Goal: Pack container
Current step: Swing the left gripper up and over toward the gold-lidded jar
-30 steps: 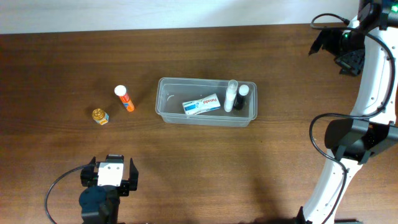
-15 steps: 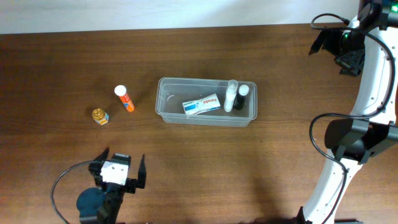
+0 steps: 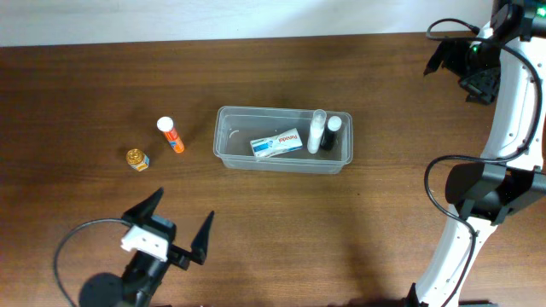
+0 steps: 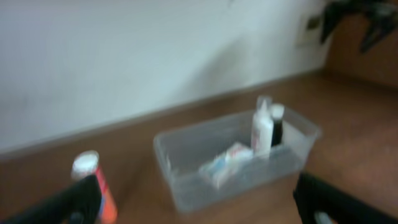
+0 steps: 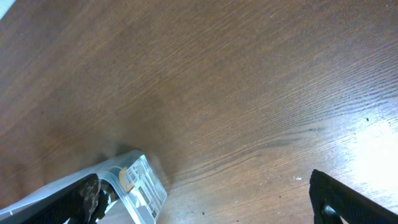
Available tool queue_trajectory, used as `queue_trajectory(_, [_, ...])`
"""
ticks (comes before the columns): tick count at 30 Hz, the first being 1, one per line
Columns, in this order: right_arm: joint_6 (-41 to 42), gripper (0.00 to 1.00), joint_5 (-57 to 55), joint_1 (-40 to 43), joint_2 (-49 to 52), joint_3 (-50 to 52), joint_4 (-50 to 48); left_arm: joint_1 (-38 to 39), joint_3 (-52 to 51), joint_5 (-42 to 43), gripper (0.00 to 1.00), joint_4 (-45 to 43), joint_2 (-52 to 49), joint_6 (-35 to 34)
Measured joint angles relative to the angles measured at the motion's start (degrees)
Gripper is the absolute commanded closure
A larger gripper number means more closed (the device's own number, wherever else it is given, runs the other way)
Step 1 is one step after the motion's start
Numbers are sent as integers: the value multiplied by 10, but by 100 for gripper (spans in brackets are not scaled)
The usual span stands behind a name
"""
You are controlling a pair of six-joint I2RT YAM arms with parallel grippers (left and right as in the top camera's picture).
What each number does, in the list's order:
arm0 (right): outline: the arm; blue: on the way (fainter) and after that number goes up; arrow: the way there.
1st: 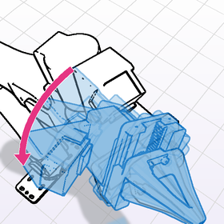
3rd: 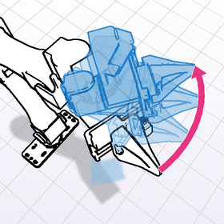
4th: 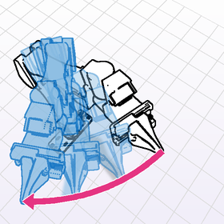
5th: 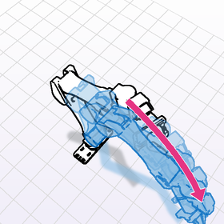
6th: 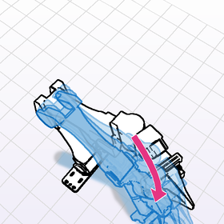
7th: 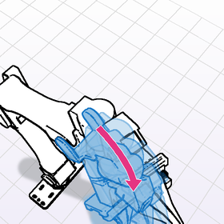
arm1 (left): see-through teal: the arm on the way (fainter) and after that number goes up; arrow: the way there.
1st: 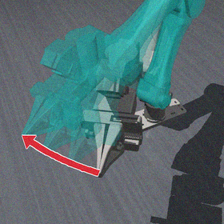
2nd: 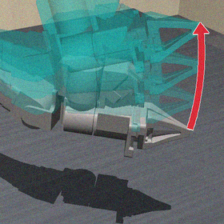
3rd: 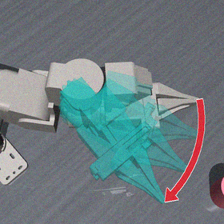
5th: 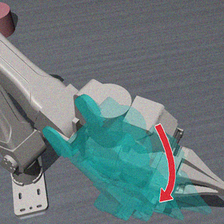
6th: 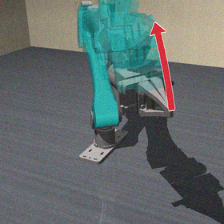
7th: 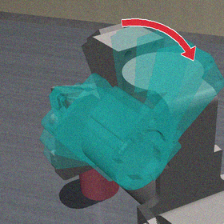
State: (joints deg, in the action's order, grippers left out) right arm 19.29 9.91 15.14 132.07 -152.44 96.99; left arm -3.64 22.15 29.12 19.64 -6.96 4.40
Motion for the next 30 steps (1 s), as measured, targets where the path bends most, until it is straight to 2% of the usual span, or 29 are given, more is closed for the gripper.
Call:
queue_trajectory(5, [0,1,0,0,0,0,0,0,151,-52,0,150,-133,-13])
queue_trajectory(8, [0,2,0,0,0,0,0,0,223,-59,0,178,-202,-15])
queue_trajectory(12, [0,2,0,0,0,0,0,0,275,-67,0,186,-238,-16])
queue_trajectory(16, [0,2,0,0,0,0,0,0,346,-126,0,277,-282,-47])
queue_trajectory(21, [0,2,0,0,0,0,0,0,476,-222,0,420,-414,-82])
queue_trajectory(24, [0,2,0,0,0,0,0,0,510,-250,0,440,-488,-88])
queue_trajectory(30, [0,1,0,0,0,0,0,-1,511,-256,0,444,-582,-104])
